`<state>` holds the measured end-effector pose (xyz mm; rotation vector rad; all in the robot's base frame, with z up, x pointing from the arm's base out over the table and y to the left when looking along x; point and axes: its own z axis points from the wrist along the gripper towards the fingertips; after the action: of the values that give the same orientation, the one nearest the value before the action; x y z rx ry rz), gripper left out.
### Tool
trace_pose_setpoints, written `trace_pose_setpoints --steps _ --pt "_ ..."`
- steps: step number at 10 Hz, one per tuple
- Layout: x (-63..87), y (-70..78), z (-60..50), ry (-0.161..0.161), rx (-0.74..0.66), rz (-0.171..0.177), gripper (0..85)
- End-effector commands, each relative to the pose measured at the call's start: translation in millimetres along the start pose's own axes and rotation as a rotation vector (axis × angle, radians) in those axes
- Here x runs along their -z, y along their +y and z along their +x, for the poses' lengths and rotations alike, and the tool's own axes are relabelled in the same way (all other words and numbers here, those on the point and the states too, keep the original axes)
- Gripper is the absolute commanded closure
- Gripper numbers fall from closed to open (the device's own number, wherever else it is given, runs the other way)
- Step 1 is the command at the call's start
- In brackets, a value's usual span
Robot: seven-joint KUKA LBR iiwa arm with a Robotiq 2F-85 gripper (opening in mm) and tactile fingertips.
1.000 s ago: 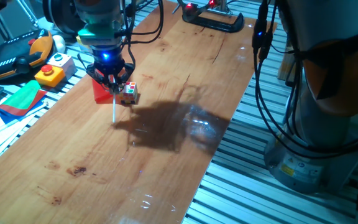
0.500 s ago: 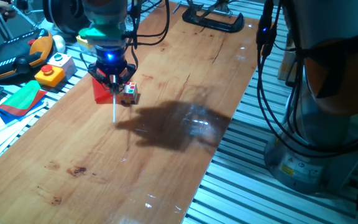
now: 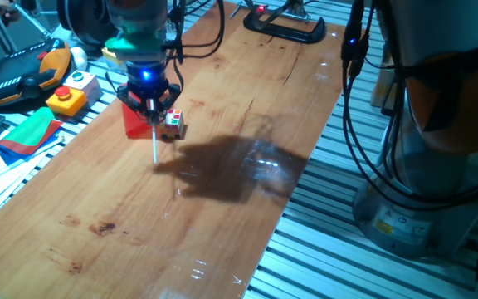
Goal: Wave the flag
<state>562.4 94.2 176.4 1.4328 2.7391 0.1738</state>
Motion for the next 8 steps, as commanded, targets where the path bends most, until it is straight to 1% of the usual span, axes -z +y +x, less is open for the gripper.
trace_pose_setpoints --steps 1,2,3,5,6,8 --pt "18.9 0.5 -0.9 -0.002 -0.001 -0.002 84.3" --pt "33.3 0.0 -2.6 0.003 -0.003 -0.014 84.3" --pt "44.4 -0.7 -2.3 0.004 0.005 -0.021 84.3" --pt "62.8 1.1 -0.2 -0.009 0.027 -0.014 84.3" --pt "66.7 2.3 0.8 -0.011 0.033 -0.013 84.3" --pt "67.1 4.8 4.1 -0.004 0.057 -0.018 84.3"
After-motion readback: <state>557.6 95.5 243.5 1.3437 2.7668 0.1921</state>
